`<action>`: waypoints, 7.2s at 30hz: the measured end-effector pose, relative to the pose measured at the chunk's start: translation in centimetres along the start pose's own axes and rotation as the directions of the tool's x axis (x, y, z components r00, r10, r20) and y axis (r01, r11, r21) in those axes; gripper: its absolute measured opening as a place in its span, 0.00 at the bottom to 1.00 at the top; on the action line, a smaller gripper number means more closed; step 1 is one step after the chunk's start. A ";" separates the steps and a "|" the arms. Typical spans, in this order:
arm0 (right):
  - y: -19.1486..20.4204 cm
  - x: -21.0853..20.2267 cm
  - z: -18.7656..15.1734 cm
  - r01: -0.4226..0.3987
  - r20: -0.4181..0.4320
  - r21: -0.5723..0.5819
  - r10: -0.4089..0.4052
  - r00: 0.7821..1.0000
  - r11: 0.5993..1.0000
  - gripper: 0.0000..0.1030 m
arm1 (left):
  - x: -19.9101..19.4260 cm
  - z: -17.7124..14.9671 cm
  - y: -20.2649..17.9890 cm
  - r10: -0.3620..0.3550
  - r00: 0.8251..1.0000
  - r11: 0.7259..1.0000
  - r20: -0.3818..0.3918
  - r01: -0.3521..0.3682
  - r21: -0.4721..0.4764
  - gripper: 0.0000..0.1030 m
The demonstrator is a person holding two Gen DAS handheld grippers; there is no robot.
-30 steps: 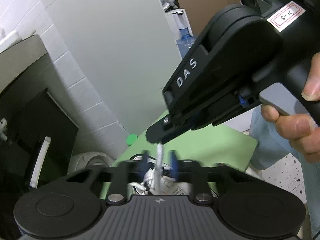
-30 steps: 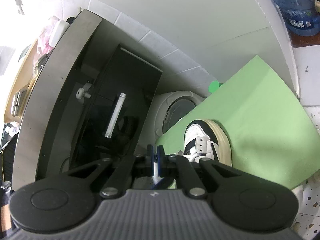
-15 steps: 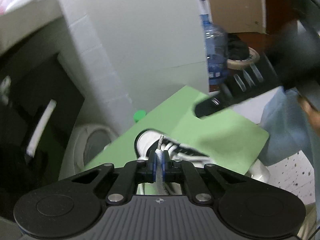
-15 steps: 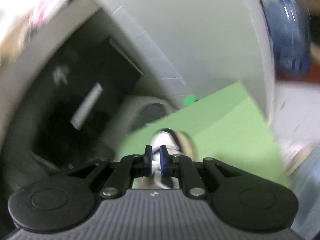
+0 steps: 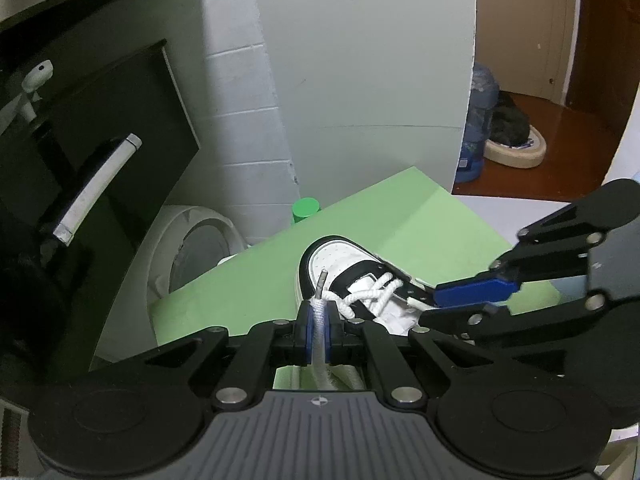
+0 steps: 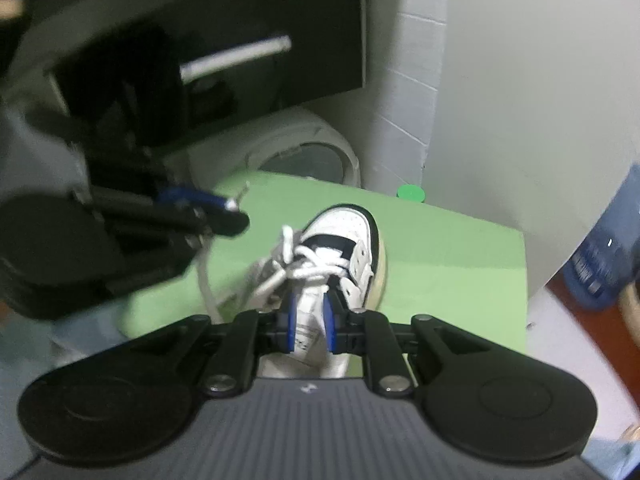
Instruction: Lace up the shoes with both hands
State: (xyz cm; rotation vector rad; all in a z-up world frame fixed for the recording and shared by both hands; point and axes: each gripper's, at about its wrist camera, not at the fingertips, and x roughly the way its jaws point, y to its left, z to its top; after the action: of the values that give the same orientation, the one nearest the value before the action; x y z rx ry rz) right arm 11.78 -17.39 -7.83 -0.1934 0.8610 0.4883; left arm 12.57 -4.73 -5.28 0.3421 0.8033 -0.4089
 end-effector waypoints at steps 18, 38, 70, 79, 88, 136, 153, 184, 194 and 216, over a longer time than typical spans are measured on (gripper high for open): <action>-5.3 1.0 0.8 -0.017 -0.079 0.329 0.045 0.996 0.944 0.12 | 2.1 0.3 -4.2 -0.069 0.997 0.926 -0.027 0.074 0.370 0.05; -13.0 3.1 -3.1 -0.224 0.049 0.820 0.325 0.944 0.527 0.11 | 7.0 0.9 -4.6 -0.106 0.975 0.973 -0.197 0.142 0.181 0.05; -14.2 1.3 -3.1 -0.240 0.119 0.795 0.245 0.962 0.557 0.19 | 7.2 -0.3 -5.0 -0.083 0.995 0.965 -0.057 0.094 0.245 0.05; -14.1 2.0 -3.0 -0.226 0.103 0.799 0.244 0.964 0.558 0.19 | 6.1 -0.2 -4.4 -0.131 0.991 0.970 -0.005 0.129 0.206 0.05; -15.3 3.0 -3.7 -0.266 0.149 0.855 0.281 0.948 0.446 0.19 | 6.2 0.3 -3.7 -0.159 0.987 0.982 -0.013 0.160 0.099 0.05; -15.1 4.5 -3.2 -0.236 0.123 0.866 0.269 0.955 0.440 0.02 | 3.9 0.3 -4.1 -0.122 0.992 0.991 -0.019 0.122 0.062 0.45; -12.0 -0.8 -1.4 -0.027 0.055 0.656 -0.012 0.998 0.754 0.91 | -1.3 -0.5 -1.1 -0.063 0.998 0.975 -0.002 0.061 -0.215 0.72; -6.5 -7.4 -3.7 0.004 0.105 0.648 -0.094 0.990 0.761 1.00 | -8.3 -3.4 -0.6 0.048 0.998 0.893 0.043 -0.023 -0.450 0.93; -6.0 -9.3 -2.0 -0.083 0.179 0.554 -0.022 0.984 0.828 1.00 | -8.5 -3.5 -0.5 0.053 0.997 0.892 0.052 -0.024 -0.452 0.93; -5.4 -7.0 3.6 -0.012 -0.024 0.036 0.013 1.000 0.999 1.00 | -9.1 -3.7 0.0 0.067 0.995 0.872 0.069 -0.025 -0.488 0.93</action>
State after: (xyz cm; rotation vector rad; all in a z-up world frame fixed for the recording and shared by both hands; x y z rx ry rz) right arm 13.01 -23.16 -0.28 -0.1619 0.8940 0.4825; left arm 4.58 -1.06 -0.91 -0.1292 0.7845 -0.1618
